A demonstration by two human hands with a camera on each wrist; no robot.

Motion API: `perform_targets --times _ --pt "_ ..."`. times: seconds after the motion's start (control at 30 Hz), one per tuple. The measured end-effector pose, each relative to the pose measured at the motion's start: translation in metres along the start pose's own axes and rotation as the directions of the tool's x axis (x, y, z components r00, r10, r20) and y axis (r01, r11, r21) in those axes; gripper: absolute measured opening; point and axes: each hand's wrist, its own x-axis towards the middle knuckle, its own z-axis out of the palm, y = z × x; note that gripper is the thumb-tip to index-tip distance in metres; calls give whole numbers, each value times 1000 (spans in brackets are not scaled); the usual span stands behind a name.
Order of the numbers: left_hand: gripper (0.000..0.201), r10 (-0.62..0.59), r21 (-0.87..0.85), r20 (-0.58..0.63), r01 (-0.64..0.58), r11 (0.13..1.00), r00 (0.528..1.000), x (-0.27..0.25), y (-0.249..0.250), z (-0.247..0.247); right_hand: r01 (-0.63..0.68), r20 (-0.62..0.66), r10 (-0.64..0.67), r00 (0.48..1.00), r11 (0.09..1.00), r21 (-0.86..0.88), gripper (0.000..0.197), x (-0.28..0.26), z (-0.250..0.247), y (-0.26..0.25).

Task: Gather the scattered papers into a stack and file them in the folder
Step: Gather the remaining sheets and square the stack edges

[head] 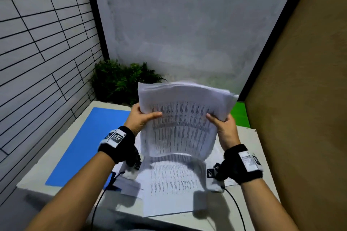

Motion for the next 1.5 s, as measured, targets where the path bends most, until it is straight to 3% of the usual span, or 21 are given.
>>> perform_targets --times 0.07,0.13,0.23,0.37,0.57,0.73,0.8,0.87,0.93,1.0,1.03,1.07,1.1,1.13,1.17,1.2,1.27,1.37,1.4,1.47,1.5 --pt "74 7 4 64 -7 1000 998 -6 4 -5 -6 39 6 999 1000 -4 71 0 -4 0" --pt "82 -39 7 122 38 999 992 -11 -2 -4 -36 77 35 996 999 20 77 -1 -3 2" --pt "86 -120 -24 145 124 992 982 -16 -12 7 -59 135 56 989 998 17 66 -5 8 4" --pt "84 -70 -57 60 74 996 996 -8 -2 7 15 -25 -13 1000 997 69 73 -1 9 -5" --pt "84 -49 -25 142 53 998 989 1 -1 3 -9 16 10 1000 1000 -7 38 1 4 0" --pt "75 4 -68 60 0 998 998 25 14 -2 108 -61 -108 992 994 -7 23 12 15 -20" --pt "76 -13 -72 103 21 997 995 32 12 -7 141 -10 -141 990 989 -34 40 16 18 -24" --pt "78 -95 11 161 94 995 982 32 -2 -10 138 26 -135 990 965 -221 68 19 20 -22" --pt "65 -165 109 213 144 984 963 31 -13 -10 171 -125 -242 962 893 -417 84 22 25 -26" --pt "51 -191 151 234 159 976 953 34 -19 -10 252 -235 -462 855 767 -590 86 22 39 -36" --pt "48 -191 152 246 157 976 950 34 -18 -9 284 -202 -552 809 667 -689 85 19 52 -41" --pt "49 -181 142 272 146 979 945 37 -16 -9 297 -100 -581 808 548 -782 87 16 68 -44" --pt "53 -186 137 291 152 979 938 41 -16 -8 318 76 -517 853 398 -860 89 13 87 -48" --pt "60 -178 134 309 142 981 934 46 -18 -9 373 280 -353 893 231 -898 90 10 107 -50" --pt "63 -181 149 318 140 979 931 50 -19 -8 459 445 -145 884 85 -884 89 7 123 -48" --pt "57 -170 172 315 120 978 934 54 -22 -8 540 540 -6 841 10 -841 85 6 137 -47" --pt "35 -147 261 289 70 963 946 59 -20 -7 579 579 15 815 5 -815 79 9 154 -45" --pt "26 -104 353 301 -9 936 948 63 -24 -6 623 620 78 781 -29 -782 81 15 162 -45" --pt "26 -118 331 299 13 944 947 64 -24 -6 616 615 64 786 3 -788 81 17 160 -45" --pt "23 -140 235 336 61 970 931 68 -28 -8 536 529 -89 844 89 -840 83 27 151 -48" --pt "27 -148 205 355 78 976 923 68 -28 -8 497 492 -77 867 77 -864 84 34 143 -50"
